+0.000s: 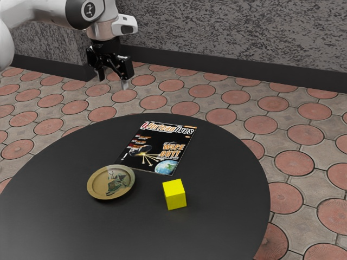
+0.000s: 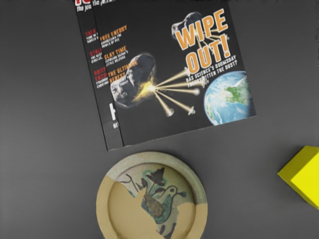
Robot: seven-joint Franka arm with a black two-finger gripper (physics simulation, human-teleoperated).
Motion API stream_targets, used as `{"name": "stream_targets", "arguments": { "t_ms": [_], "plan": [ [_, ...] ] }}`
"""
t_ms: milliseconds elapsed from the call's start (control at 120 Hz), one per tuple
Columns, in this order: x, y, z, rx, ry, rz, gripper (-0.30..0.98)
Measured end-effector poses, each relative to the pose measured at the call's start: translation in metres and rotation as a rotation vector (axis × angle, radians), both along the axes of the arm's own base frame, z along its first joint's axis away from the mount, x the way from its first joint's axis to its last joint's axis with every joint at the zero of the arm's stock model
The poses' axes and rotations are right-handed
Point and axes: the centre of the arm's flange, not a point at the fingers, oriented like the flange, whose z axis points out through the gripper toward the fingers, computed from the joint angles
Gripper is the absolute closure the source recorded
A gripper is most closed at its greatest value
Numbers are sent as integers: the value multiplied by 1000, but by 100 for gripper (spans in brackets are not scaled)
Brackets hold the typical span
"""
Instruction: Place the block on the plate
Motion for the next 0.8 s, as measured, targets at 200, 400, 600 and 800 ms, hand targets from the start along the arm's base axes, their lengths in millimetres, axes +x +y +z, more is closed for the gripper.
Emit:
{"name": "stream_targets", "arguments": {
  "t_ms": [200,400,600,800],
  "plan": [
    [12,-21,-35,10,45,-49,2],
    [53,-90,-148,6,133,-305,2],
    [48,-146,-251,-52,157,-555,2],
    [4,-168,-274,-84,119,-730,2]
  ]
}}
